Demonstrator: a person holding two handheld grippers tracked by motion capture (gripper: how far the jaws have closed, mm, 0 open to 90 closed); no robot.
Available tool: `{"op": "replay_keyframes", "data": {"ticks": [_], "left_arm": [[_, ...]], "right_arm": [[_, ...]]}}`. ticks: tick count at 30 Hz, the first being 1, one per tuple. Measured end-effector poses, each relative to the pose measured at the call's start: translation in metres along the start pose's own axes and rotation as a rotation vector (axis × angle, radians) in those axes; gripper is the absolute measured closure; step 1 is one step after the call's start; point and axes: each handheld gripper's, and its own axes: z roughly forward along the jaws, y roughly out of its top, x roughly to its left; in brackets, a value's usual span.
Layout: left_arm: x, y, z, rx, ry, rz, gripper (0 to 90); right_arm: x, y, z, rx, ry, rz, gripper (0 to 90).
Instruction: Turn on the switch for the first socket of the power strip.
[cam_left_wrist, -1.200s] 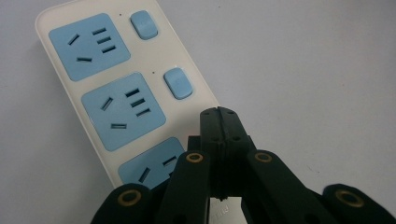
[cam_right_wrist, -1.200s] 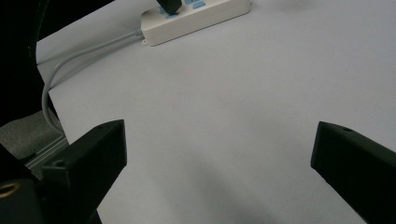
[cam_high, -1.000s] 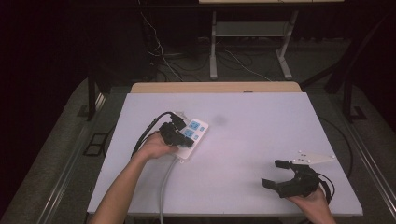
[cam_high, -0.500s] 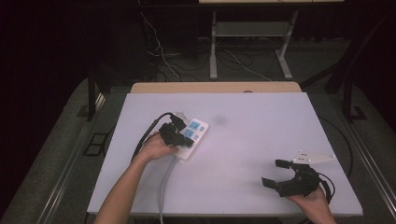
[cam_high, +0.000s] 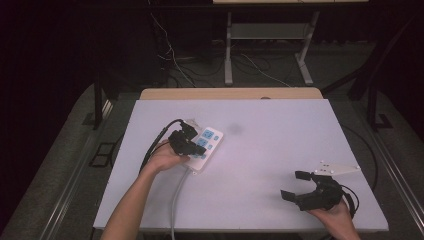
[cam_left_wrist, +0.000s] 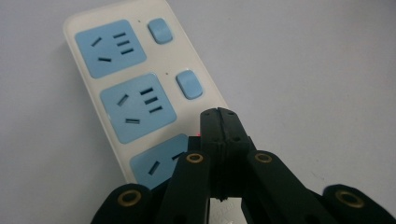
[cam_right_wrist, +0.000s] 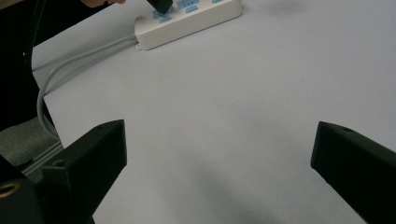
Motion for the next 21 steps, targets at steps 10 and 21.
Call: {"op": "replay_keyframes", "data": {"ticks": [10,21], "left_arm": [[0.0,-0.001,-0.012,-0.033,0.014,-0.014,89.4],[-0.007,-0.001,-0.025,-0.06,0.035,-0.017,89.2]], "right_arm": [[-0.001,0.0,-0.001,-0.002,-0.003,0.004,3.0],[-0.001,0.0,-0.002,-0.006,-0.004,0.008,3.0]]}}
